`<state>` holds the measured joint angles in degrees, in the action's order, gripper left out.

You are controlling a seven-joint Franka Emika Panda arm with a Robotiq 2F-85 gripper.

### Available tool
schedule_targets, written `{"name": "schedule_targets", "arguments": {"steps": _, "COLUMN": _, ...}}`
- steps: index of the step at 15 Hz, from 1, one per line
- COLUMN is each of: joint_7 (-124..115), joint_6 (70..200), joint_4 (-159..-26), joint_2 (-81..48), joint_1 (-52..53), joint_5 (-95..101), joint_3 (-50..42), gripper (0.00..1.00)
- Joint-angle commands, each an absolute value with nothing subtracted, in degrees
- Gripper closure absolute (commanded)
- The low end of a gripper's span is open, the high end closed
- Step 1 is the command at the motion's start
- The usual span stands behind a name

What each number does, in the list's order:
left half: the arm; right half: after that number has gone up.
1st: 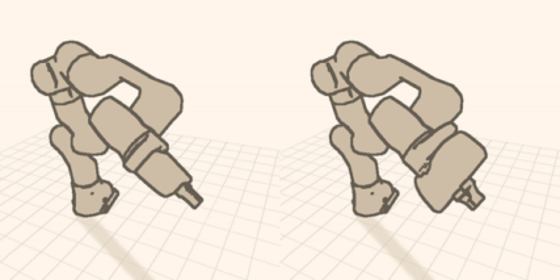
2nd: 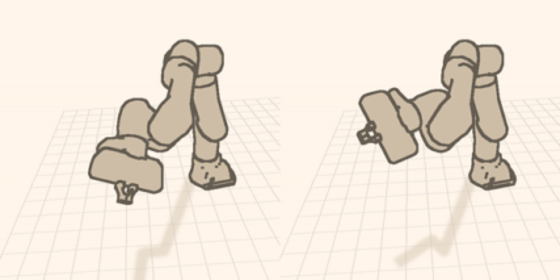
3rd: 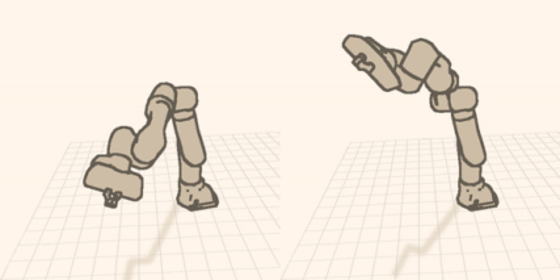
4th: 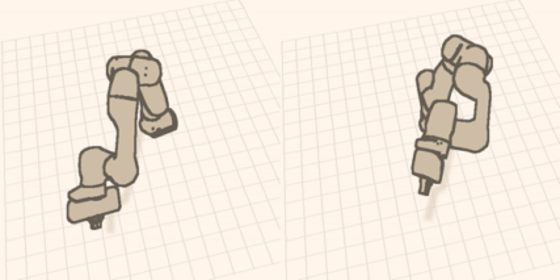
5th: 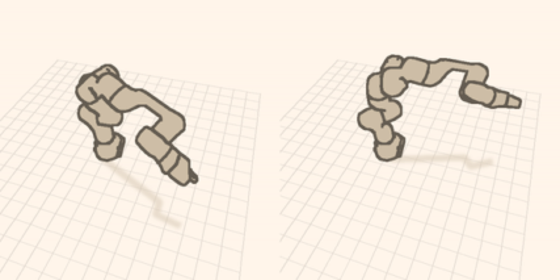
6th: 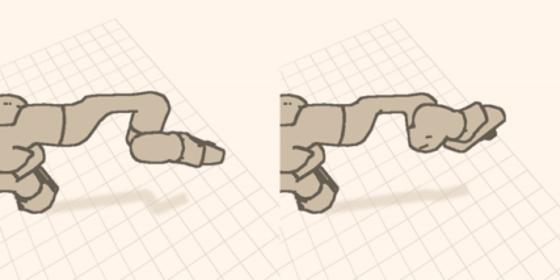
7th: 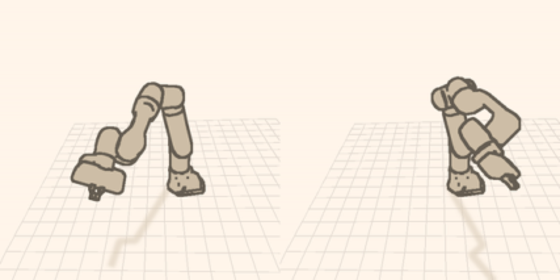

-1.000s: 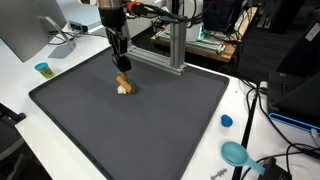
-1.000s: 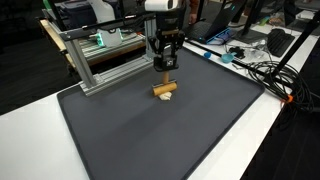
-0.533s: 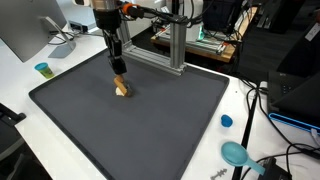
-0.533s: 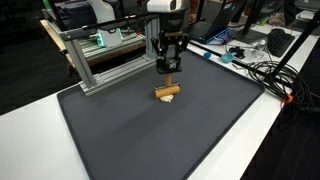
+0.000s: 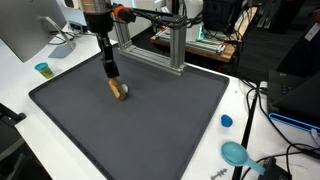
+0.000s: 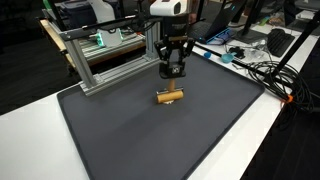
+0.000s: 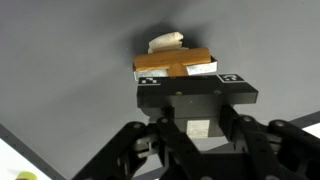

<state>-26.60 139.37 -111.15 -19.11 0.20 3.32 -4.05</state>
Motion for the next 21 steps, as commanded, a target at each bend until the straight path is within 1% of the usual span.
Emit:
{"name": "schedule_targets", "arguments": {"steps": 1, "joint_7": -28.16, "joint_6": 139.60, "joint_4": -106.36, "joint_2": -24.87, "joint_1": 0.57, "joint_5": 1.87, "joint_3": -5.45, "gripper": 0.78}}
{"name": "schedule_targets", "arguments": {"steps": 4, "joint_7": -29.04, "joint_6": 139.33, "joint_4": -103.66, "joint_2": -26.89, "joint_1": 0.56, "joint_5": 1.20, "joint_3": -6.43, "gripper": 0.78}}
{"name": "schedule_targets", "arguments": {"steps": 7, "joint_7": -28.40, "joint_6": 139.77, "joint_4": -104.14, "joint_2": -24.44, "joint_1": 0.32, "joint_5": 1.33, "joint_3": -7.53, "gripper": 0.78}}
{"name": "schedule_targets", "arguments": {"steps": 16, "joint_7": -17.77, "joint_6": 139.23, "joint_4": -113.66, "joint_2": -13.20, "joint_1": -1.11, "joint_5": 0.97, "joint_3": -6.26, "gripper": 0.78}}
{"name": "schedule_targets", "arguments": {"steps": 21, "joint_7": -16.33, "joint_6": 141.13, "joint_4": -117.38, "joint_2": -11.33, "joint_1": -0.20, "joint_5": 1.06, "joint_3": -4.28, "gripper": 0.78}}
